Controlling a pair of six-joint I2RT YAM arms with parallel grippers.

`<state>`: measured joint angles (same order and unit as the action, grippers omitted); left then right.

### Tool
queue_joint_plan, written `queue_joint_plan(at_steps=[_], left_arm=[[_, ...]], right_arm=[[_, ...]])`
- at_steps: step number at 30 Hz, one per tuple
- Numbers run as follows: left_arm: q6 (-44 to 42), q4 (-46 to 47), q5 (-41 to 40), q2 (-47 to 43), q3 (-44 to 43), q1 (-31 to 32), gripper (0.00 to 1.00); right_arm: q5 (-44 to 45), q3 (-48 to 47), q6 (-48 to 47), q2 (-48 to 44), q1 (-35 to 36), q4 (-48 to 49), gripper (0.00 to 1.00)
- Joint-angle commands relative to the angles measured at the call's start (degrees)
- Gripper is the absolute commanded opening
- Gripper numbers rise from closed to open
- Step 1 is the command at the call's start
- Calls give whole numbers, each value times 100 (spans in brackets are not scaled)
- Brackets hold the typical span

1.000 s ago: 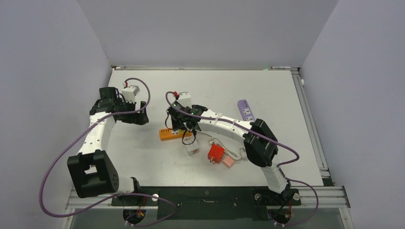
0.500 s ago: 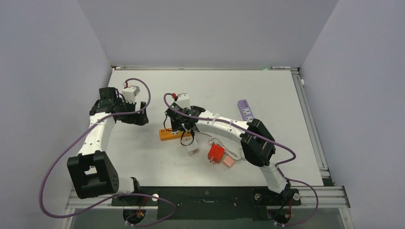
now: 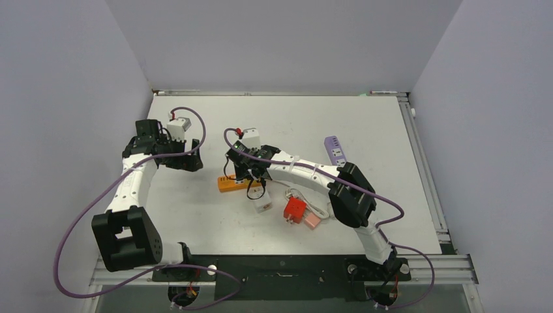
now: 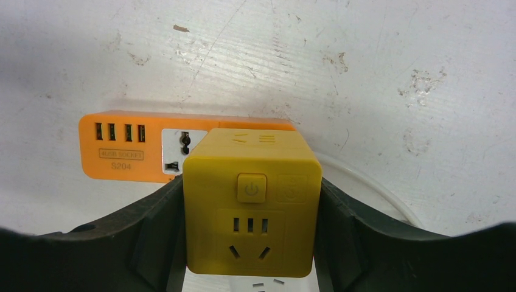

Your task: Insert the plug

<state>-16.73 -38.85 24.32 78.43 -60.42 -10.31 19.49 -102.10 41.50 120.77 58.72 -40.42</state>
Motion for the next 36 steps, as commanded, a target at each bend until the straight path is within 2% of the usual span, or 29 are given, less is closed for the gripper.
queue_joint_plan(at_steps=[1,16,28,36], left_arm=[[-19,34,146,-166,-25,-42,96],[-31,42,152,-171,-28,-42,96],[-49,20,196,-208,-65,-48,96],[-41,11,229,-216,-93,-47,96]], right_arm=[[153,-46,56,-230,63,-19,5],[170,177,19,133,56,44,5],[239,-29,-26,572,58,-272,5],[214,538,72,648,66,27,5]])
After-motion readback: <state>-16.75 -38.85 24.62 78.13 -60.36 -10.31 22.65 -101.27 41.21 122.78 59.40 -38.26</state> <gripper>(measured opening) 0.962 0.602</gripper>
